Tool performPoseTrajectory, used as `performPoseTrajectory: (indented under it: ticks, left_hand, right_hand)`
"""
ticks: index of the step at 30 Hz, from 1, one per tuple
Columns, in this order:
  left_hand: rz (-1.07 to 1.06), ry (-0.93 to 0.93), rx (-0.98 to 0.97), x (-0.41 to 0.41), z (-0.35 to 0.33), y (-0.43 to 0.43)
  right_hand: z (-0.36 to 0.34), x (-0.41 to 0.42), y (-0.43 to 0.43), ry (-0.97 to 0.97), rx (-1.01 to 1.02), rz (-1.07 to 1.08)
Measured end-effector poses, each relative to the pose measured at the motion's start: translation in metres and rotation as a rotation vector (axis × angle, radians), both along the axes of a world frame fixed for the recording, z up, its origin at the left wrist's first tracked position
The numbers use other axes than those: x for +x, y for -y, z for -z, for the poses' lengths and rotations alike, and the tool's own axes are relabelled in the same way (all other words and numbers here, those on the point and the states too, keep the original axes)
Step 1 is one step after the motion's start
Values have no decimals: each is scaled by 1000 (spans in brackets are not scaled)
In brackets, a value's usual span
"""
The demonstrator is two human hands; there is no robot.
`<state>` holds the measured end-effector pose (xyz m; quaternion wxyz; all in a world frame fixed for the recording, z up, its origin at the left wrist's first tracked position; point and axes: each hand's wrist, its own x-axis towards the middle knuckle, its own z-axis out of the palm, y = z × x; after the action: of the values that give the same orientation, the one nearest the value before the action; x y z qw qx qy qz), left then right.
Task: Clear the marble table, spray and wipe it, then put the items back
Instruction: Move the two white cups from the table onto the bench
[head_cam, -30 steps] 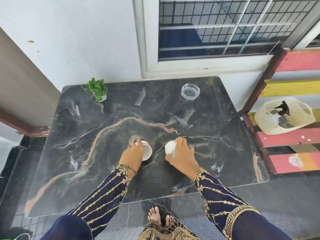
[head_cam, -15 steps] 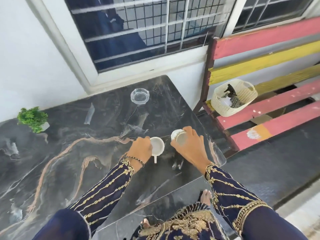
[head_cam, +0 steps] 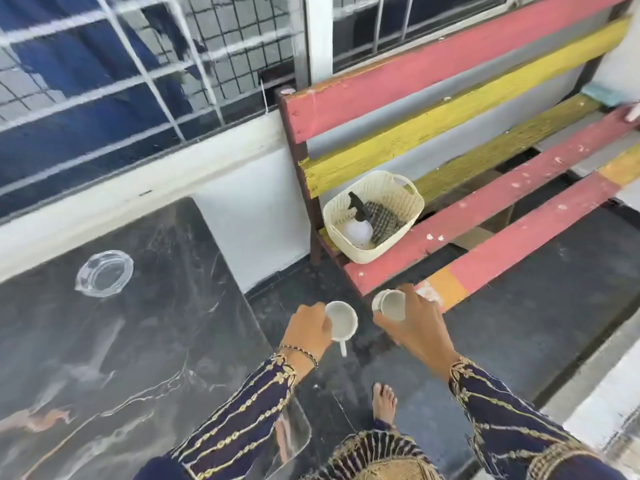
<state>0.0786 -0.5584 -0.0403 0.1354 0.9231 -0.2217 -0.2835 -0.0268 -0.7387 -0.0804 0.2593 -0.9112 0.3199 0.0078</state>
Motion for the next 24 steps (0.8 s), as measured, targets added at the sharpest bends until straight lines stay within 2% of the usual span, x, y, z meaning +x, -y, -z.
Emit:
performPoseTrajectory:
  ticks: [5, 12, 19, 24]
  left_hand:
    - [5, -143, 32, -5, 77, 97]
    - [12, -223, 80, -3, 170, 168]
    - [7, -212, 143, 7, 209, 198]
    - [6, -222, 146, 8, 216, 214]
  right_hand:
    - [59, -12, 100, -170, 1, -6]
    - [133, 3, 167, -275, 78, -25]
    - [168, 21, 186, -367, 46, -113]
    - [175, 31, 194, -374, 39, -96]
